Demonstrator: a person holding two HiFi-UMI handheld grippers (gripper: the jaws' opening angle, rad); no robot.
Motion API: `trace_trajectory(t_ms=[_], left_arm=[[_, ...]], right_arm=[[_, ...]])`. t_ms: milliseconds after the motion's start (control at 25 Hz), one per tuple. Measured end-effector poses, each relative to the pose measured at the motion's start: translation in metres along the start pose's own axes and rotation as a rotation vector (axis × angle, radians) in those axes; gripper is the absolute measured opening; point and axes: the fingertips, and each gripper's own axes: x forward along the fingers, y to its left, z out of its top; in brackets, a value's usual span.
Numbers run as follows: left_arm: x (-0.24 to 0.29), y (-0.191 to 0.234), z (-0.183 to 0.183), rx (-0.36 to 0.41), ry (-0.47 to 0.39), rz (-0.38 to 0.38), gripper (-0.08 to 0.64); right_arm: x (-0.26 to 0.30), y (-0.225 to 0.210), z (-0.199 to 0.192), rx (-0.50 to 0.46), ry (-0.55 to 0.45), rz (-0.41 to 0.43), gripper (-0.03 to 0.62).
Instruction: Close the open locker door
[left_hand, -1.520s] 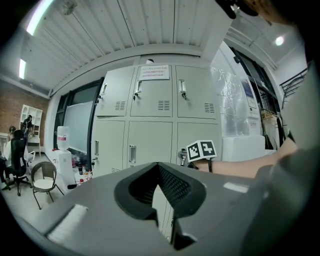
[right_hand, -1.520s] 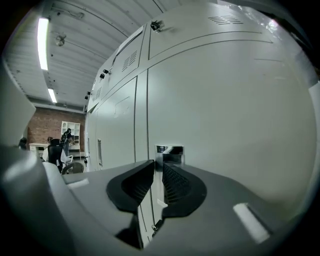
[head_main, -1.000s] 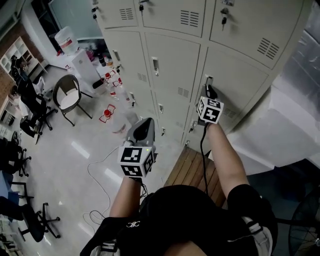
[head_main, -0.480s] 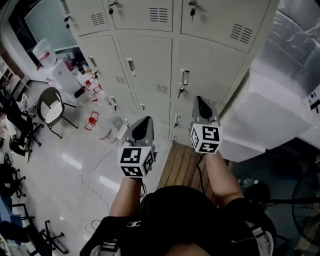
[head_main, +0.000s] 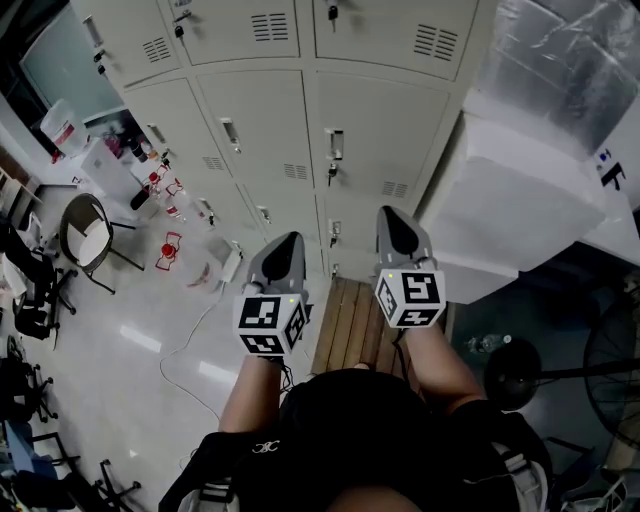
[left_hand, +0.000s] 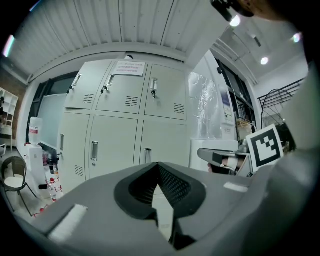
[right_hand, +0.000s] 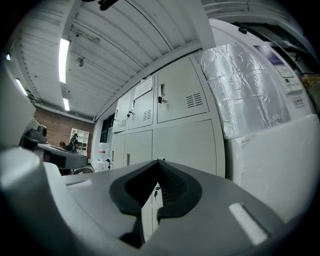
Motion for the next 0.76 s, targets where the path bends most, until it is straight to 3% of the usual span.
trace_trajectory(t_ms=[760], left_arm=[[-0.017, -0.012, 0.005, 0.012, -0.013, 0.002, 0.0]], right_arm=[[-0.011, 0.013, 0.006, -0.002, -0.022, 0.041, 0.011]])
